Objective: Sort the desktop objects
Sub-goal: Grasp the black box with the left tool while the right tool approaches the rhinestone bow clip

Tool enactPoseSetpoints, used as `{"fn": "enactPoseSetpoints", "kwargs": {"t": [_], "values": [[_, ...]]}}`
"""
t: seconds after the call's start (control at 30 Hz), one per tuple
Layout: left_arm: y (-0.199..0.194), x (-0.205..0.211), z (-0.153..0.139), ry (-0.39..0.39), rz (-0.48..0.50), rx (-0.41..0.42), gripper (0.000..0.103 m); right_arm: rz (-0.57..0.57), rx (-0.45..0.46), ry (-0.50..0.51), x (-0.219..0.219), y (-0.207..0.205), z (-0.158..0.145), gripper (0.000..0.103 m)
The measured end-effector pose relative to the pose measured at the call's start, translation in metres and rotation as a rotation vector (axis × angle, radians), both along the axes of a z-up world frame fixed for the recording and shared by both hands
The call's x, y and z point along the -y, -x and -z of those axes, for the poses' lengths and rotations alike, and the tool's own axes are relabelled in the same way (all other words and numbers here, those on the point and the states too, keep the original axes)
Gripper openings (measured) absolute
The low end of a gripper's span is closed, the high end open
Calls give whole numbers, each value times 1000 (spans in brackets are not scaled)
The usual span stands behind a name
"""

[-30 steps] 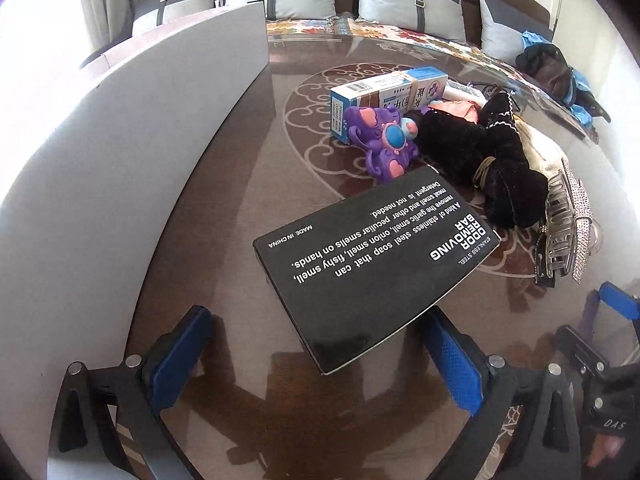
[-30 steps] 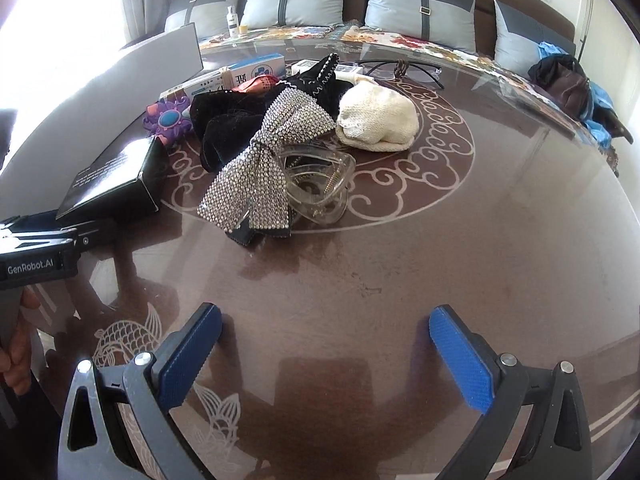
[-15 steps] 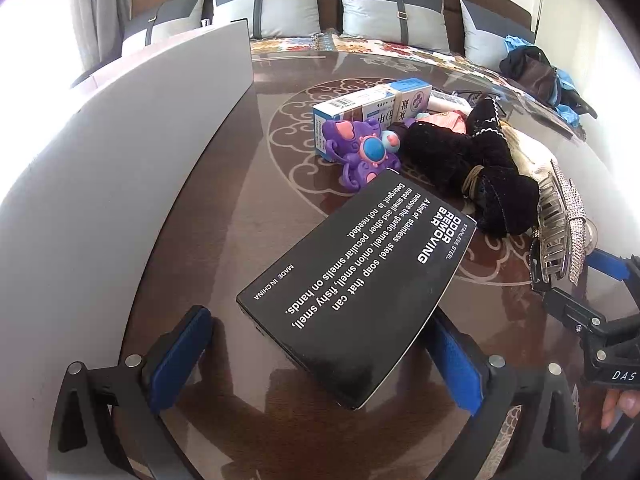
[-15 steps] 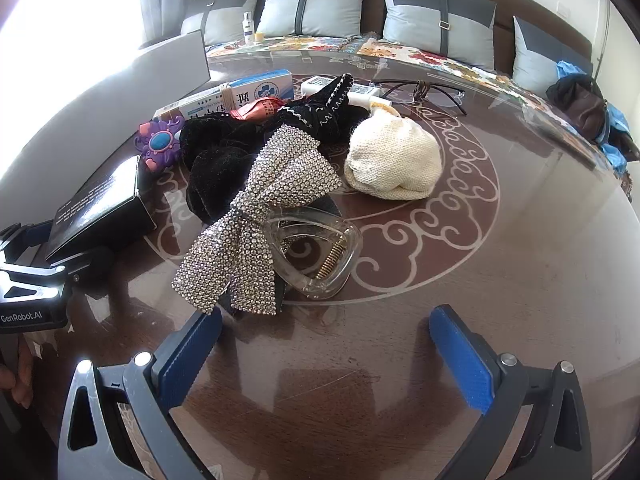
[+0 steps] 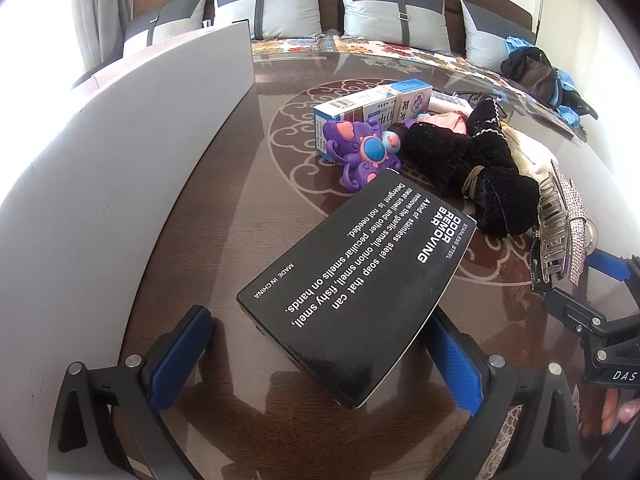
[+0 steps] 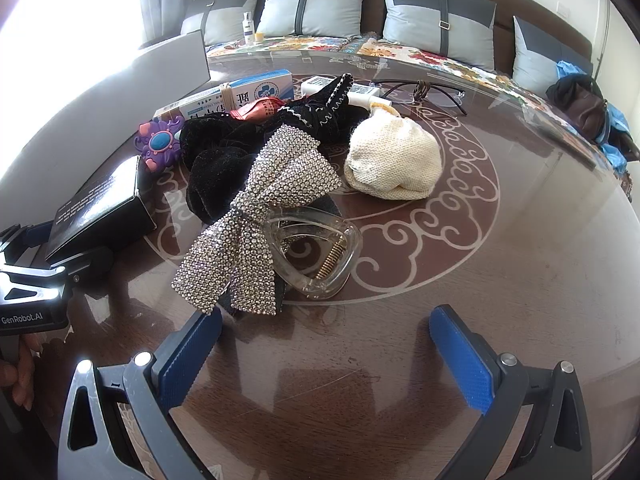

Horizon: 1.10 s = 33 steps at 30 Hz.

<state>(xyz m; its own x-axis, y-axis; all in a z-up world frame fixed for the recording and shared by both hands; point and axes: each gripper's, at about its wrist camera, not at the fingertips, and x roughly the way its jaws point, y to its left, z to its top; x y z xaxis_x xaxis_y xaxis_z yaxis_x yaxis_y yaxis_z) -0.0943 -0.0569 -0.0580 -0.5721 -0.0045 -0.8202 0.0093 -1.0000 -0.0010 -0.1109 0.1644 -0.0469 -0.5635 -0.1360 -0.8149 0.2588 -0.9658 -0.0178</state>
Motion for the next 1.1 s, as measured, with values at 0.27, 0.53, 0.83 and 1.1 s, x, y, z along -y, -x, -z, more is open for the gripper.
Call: {"fn": "enactPoseSetpoints", "kwargs": {"t": [0.27, 0.53, 0.83, 1.1], "values": [[1, 0, -1, 1, -2, -1, 103, 0, 0, 0, 0, 0, 0, 103], [0, 0, -1, 0, -2, -1, 103, 0, 0, 0, 0, 0, 0, 103], [0, 0, -1, 0, -2, -1, 103, 0, 0, 0, 0, 0, 0, 103], [0, -1, -3, 0, 27, 51, 103, 0, 0, 0, -1, 0, 0, 103]]}}
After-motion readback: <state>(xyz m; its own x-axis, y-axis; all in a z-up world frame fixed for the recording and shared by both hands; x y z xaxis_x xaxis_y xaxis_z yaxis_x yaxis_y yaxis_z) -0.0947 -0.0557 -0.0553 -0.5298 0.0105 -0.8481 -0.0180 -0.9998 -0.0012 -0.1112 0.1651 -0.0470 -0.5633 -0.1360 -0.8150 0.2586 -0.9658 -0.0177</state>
